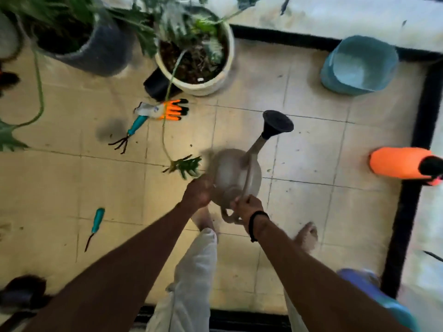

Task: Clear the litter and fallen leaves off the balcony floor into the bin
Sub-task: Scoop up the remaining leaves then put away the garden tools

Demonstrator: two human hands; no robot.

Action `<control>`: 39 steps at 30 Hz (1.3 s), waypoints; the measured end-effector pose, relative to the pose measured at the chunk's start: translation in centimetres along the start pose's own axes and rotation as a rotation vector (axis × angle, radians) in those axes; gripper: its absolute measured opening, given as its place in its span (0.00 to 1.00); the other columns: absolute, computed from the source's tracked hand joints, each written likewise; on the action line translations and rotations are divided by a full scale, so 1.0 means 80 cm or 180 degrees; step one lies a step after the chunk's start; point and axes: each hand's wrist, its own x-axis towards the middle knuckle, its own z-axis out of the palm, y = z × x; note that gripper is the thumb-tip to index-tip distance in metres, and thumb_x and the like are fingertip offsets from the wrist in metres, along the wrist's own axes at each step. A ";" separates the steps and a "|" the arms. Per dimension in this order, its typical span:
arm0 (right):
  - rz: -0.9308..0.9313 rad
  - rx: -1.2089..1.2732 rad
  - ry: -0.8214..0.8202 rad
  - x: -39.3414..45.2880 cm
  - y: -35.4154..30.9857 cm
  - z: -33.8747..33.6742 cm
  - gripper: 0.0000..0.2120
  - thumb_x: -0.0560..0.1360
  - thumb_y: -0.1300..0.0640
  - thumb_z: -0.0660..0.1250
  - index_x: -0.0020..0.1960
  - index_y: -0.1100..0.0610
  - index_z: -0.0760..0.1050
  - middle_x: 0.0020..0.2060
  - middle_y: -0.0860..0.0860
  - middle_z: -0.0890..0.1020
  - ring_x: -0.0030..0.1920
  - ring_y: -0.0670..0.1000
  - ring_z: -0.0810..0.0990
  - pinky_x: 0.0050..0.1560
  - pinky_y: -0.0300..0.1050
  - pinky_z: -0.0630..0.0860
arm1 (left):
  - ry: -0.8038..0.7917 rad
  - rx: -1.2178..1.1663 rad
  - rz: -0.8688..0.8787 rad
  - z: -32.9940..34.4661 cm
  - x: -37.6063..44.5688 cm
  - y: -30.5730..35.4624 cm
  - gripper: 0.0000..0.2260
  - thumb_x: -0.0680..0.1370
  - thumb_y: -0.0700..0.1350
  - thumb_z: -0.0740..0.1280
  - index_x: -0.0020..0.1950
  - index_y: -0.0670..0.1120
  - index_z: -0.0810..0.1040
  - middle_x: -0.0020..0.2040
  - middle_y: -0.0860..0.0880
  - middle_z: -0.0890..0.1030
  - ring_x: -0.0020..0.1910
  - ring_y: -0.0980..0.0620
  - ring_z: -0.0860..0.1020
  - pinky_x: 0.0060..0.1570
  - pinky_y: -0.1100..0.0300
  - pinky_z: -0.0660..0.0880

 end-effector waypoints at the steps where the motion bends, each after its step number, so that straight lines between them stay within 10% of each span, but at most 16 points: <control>1: -0.0088 -0.0073 0.0042 0.004 0.012 -0.020 0.03 0.80 0.57 0.66 0.50 0.57 0.74 0.46 0.56 0.81 0.45 0.58 0.80 0.45 0.51 0.82 | -0.0009 0.0051 0.0122 0.013 -0.003 0.016 0.16 0.83 0.46 0.65 0.71 0.46 0.76 0.65 0.44 0.81 0.61 0.43 0.80 0.57 0.57 0.74; 6: -0.0047 0.0094 0.0210 0.003 0.068 -0.132 0.10 0.78 0.48 0.63 0.47 0.55 0.73 0.51 0.60 0.82 0.47 0.58 0.81 0.52 0.51 0.81 | -0.0619 0.0372 0.0431 0.104 -0.015 0.100 0.19 0.84 0.48 0.62 0.76 0.50 0.71 0.69 0.46 0.78 0.62 0.47 0.78 0.55 0.60 0.72; 9: 0.0175 0.0355 0.0300 0.014 0.116 -0.244 0.06 0.80 0.52 0.63 0.49 0.54 0.70 0.47 0.58 0.79 0.37 0.48 0.73 0.39 0.31 0.77 | -0.0968 0.0603 0.0541 0.209 -0.023 0.187 0.18 0.83 0.47 0.64 0.73 0.50 0.73 0.72 0.48 0.76 0.69 0.46 0.75 0.66 0.55 0.73; 17: 0.0380 0.1185 0.0349 0.083 0.228 -0.469 0.17 0.78 0.50 0.65 0.58 0.62 0.75 0.49 0.64 0.83 0.46 0.67 0.84 0.42 0.68 0.83 | -0.1492 0.1549 0.0893 0.450 -0.053 0.360 0.25 0.84 0.51 0.62 0.80 0.47 0.64 0.80 0.48 0.64 0.77 0.47 0.66 0.71 0.61 0.60; 22: 0.0453 0.1512 0.0378 0.120 0.242 -0.568 0.08 0.81 0.58 0.65 0.53 0.63 0.73 0.45 0.62 0.81 0.43 0.64 0.83 0.38 0.62 0.83 | -0.1529 0.1599 0.0888 0.545 -0.061 0.428 0.23 0.84 0.49 0.62 0.79 0.47 0.66 0.79 0.45 0.66 0.76 0.45 0.67 0.73 0.58 0.64; 39: 0.0303 0.1229 0.0422 0.232 0.213 -0.689 0.17 0.77 0.57 0.69 0.65 0.55 0.74 0.59 0.60 0.79 0.56 0.66 0.81 0.36 0.62 0.83 | -0.1062 0.1731 0.0703 0.539 -0.032 0.472 0.19 0.83 0.52 0.63 0.73 0.50 0.72 0.70 0.44 0.77 0.69 0.43 0.75 0.68 0.55 0.70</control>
